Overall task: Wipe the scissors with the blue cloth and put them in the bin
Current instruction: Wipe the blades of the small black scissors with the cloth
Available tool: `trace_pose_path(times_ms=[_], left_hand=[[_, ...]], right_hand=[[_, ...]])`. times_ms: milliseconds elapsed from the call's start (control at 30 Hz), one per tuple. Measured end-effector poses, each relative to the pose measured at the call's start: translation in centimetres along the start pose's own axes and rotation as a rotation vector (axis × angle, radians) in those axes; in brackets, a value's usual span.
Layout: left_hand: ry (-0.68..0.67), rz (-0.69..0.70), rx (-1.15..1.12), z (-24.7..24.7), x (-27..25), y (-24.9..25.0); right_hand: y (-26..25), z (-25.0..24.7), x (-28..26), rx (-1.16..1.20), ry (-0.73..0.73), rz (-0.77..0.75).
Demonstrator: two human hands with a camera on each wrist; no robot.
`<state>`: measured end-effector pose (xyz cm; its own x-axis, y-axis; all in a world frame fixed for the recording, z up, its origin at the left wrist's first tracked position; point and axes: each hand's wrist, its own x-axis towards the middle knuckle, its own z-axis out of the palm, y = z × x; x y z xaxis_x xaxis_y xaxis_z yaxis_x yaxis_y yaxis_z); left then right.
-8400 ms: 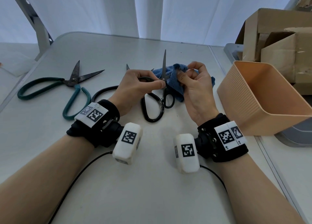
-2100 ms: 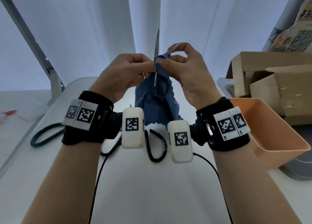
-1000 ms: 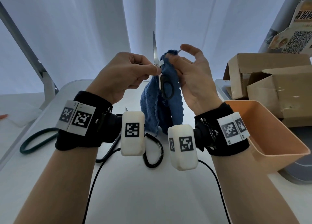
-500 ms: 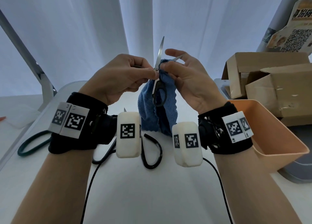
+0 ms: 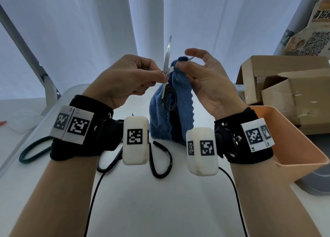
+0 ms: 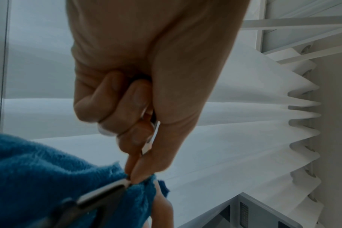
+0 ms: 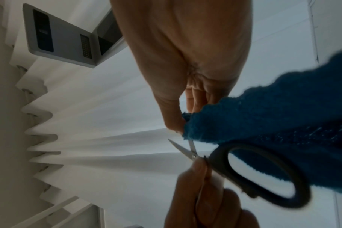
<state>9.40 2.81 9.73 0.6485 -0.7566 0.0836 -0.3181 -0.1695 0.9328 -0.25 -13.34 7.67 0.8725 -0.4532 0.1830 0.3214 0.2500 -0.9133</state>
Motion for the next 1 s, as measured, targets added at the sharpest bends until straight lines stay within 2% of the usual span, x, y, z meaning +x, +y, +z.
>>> trace_pose_path(times_ms=[200, 533, 1000], left_hand=[[-0.007, -0.018, -0.003, -0.2, 0.0, -0.3], [0.022, -0.025, 0.029, -0.8, 0.2, -0.7], [0.033, -0.046, 0.040, -1.2, 0.3, -0.8]], right_hand=[[0.6, 0.8, -0.2, -0.078, -0.076, 0.029], [0.3, -0.4, 0.4, -0.010, 0.069, -0.043], [0.7, -0.2, 0.9, 0.021, 0.147, -0.079]])
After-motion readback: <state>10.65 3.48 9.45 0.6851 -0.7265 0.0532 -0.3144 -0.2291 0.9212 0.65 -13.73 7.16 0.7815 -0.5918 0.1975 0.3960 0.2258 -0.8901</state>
